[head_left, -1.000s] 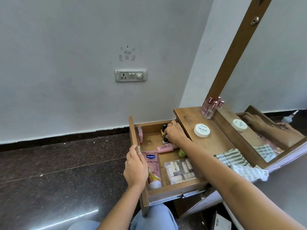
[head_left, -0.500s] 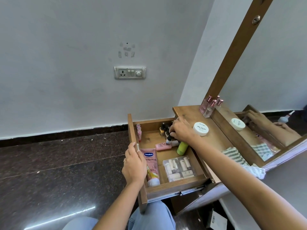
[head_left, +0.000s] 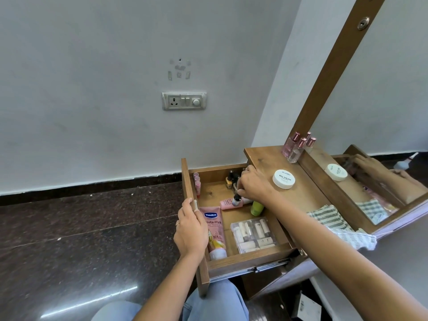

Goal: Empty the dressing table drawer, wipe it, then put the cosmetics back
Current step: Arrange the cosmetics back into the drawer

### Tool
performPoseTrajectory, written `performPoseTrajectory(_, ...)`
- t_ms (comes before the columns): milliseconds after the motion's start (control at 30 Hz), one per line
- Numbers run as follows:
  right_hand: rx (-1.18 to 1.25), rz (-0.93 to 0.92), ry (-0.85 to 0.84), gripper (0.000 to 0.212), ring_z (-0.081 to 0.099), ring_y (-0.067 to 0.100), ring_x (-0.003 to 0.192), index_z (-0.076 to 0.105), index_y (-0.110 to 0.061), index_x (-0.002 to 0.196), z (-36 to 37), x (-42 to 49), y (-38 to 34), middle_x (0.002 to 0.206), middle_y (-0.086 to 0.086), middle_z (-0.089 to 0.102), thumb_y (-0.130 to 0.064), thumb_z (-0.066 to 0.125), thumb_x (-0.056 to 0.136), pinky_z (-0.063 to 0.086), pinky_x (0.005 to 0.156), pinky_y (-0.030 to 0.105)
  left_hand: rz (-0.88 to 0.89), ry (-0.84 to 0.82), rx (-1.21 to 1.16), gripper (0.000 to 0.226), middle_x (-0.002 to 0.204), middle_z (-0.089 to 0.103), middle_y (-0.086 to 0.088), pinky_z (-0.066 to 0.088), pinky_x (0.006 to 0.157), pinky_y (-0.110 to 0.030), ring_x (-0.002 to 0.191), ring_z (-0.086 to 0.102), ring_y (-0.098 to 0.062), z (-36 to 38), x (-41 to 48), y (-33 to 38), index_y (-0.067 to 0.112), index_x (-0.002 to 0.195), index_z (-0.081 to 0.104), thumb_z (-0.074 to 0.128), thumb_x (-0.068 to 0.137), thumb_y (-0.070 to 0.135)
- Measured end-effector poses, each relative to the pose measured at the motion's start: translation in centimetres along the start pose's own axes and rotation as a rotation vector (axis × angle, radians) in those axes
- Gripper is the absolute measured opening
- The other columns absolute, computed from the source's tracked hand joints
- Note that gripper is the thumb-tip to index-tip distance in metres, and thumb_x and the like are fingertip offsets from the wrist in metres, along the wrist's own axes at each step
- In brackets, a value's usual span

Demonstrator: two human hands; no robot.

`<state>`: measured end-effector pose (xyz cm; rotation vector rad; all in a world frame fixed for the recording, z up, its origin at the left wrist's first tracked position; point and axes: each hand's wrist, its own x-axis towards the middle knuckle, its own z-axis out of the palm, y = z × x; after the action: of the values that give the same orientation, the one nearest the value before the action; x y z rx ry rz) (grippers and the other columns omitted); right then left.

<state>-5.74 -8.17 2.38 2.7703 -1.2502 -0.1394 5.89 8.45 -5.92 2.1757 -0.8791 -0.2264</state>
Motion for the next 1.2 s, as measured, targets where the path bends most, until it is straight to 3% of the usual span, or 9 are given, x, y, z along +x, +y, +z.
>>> performPoseTrajectory(367, -0.019, 0.060, -0.053, 0.019, 0.043, 0.020, 0.116, 0.073, -0.025, 0.100, 2.0, -2.1, 1.8, 0.110, -0.002, 0.064, -0.024, 0.063, 0.084, 0.035, 0.097, 0.029, 0.007, -0.005, -0.006, 0.037, 0.124, 0.059, -0.004, 0.040, 0.053, -0.024, 0.087, 0.064, -0.019, 0.1, 0.0, -0.2, 0.023, 0.135, 0.040, 0.043, 0.099, 0.028)
performPoseTrajectory(1000, -0.009, 0.032, -0.038, 0.030, 0.040, 0.023, 0.114, 0.069, -0.022, 0.113, 3.6, -1.9, 2.1, 0.114, 0.002, 0.060, -0.013, 0.058, 0.087, 0.035, 0.099, 0.031, 0.004, -0.010, 0.003, 0.036, 0.122, 0.060, -0.006, 0.036, 0.051, -0.022, 0.087, 0.065, -0.021, 0.0, 0.0, -0.1, 0.021, 0.136, 0.041, 0.042, 0.100, 0.027)
performPoseTrajectory(1100, 0.079, 0.038, 0.007, 0.032, 0.040, 0.024, 0.115, 0.067, -0.020, 0.116, 2.6, -2.0, 2.3, 0.116, 0.004, 0.059, -0.014, 0.058, 0.085, 0.036, 0.098, 0.033, 0.008, -0.009, -0.002, 0.037, 0.123, 0.060, -0.007, 0.037, 0.052, -0.024, 0.087, 0.065, -0.022, 0.0, 0.0, 0.0, 0.021, 0.136, 0.041, 0.042, 0.100, 0.027)
performPoseTrajectory(1200, 0.242, 0.129, 0.175, 0.030, 0.041, 0.025, 0.118, 0.068, -0.019, 0.113, 0.1, -1.7, 3.5, 0.121, 0.006, 0.056, -0.014, 0.055, 0.085, 0.041, 0.096, 0.037, 0.010, -0.006, -0.012, 0.036, 0.122, 0.060, -0.007, 0.038, 0.051, -0.024, 0.085, 0.065, -0.021, 0.0, 0.0, 0.0, 0.021, 0.135, 0.041, 0.042, 0.100, 0.027)
